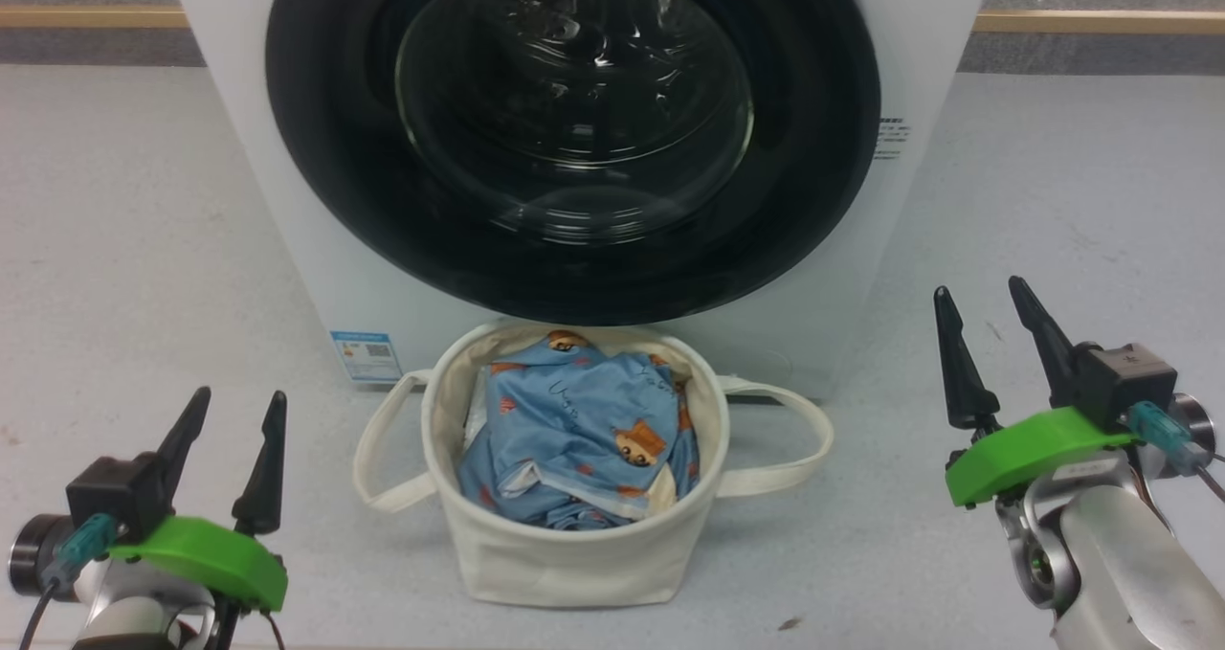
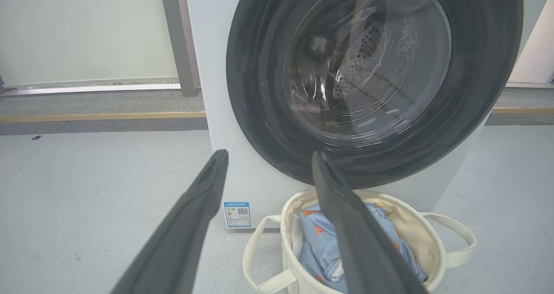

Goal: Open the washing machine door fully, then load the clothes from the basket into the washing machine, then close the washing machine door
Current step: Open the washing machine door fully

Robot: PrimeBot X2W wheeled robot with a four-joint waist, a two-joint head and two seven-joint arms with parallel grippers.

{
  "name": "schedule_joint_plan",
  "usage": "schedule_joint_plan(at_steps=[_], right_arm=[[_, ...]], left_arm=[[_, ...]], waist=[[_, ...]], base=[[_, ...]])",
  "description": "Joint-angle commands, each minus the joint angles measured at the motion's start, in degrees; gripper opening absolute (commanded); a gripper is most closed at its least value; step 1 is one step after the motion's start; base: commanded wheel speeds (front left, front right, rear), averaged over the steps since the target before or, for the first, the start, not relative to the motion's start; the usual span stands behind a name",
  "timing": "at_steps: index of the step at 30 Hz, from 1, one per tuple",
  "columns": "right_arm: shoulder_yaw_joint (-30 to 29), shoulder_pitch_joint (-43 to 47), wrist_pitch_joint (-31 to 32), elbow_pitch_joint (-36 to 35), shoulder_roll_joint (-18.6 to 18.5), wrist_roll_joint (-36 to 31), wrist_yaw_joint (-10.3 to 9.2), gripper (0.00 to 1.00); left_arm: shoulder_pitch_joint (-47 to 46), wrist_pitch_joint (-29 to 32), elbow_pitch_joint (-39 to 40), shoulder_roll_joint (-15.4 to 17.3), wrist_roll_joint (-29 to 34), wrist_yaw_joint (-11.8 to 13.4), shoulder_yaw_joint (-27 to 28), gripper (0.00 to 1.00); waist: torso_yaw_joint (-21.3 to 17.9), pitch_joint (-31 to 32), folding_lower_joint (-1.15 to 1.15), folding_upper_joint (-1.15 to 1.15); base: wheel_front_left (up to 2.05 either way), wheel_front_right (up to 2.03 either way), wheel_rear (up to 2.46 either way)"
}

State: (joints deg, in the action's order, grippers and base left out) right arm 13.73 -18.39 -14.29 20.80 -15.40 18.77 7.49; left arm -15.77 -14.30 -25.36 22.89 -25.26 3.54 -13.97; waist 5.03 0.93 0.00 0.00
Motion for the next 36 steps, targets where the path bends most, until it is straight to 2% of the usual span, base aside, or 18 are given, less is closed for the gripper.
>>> schedule_joint_plan(at_steps=[1,12,21,36], right_arm=[[0.64,-1.56,-0.71,-1.68,-0.98,0.56,0.0,1.0],[1.01,-1.59,-0.71,-1.45,-1.03,0.67,0.0,1.0],[1.71,-1.04,-0.71,-1.26,-0.96,1.44,0.0,1.0],[1.45,-0.3,-0.71,-0.6,-0.42,2.42,0.0,1.0]], left_arm=[[-3.51,-0.7,1.42,1.86,0.74,0.29,2.33,1.0],[-3.62,-0.7,0.14,1.87,0.81,0.0,1.65,1.0],[-3.74,-0.7,-0.38,1.38,-0.09,-1.4,1.58,1.0],[-3.64,-0.7,-1.29,1.05,0.29,-1.98,1.71,1.0]], waist=[[0.04,-0.04,0.0,0.0],[0.0,-0.04,0.0,0.0],[-0.17,0.27,0.0,0.0],[-0.15,0.72,0.0,0.0]], base=[[1.68,0.68,-2.36],[1.61,0.81,-2.42],[1.2,0.94,-2.14],[0.24,0.24,-0.48]])
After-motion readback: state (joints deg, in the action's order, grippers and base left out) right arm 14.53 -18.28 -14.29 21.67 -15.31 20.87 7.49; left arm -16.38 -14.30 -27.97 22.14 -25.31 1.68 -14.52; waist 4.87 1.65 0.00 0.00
